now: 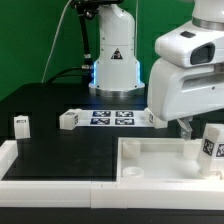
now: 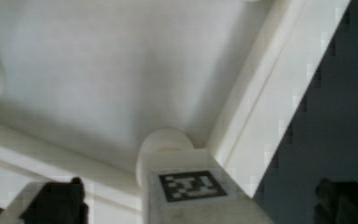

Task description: Assemble one leg

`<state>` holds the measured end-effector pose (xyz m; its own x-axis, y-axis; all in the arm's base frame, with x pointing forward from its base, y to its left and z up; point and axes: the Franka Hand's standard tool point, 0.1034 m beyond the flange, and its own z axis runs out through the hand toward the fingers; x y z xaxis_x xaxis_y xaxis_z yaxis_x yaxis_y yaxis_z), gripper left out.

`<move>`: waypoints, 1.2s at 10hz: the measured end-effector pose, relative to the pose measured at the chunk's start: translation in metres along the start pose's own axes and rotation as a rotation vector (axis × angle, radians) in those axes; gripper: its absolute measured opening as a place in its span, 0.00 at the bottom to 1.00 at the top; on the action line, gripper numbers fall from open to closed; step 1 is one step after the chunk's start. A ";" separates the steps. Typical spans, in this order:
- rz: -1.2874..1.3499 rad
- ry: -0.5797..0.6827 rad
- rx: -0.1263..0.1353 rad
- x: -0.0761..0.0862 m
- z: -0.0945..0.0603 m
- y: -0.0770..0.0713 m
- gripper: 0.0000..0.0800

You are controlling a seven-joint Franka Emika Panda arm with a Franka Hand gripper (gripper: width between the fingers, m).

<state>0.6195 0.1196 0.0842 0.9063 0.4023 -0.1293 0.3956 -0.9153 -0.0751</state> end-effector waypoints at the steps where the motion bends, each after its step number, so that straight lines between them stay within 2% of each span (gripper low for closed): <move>1: 0.001 0.000 0.000 0.000 0.000 0.000 0.81; 6: 0.005 0.003 0.001 0.001 0.002 0.000 0.81; 12: 0.007 0.020 0.002 0.015 0.002 0.001 0.81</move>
Offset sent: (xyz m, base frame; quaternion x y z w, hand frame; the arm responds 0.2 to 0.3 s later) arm 0.0000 0.0000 0.0000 0.0000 0.0000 0.0000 1.0000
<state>0.6337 0.1248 0.0806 0.9119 0.3953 -0.1103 0.3889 -0.9182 -0.0758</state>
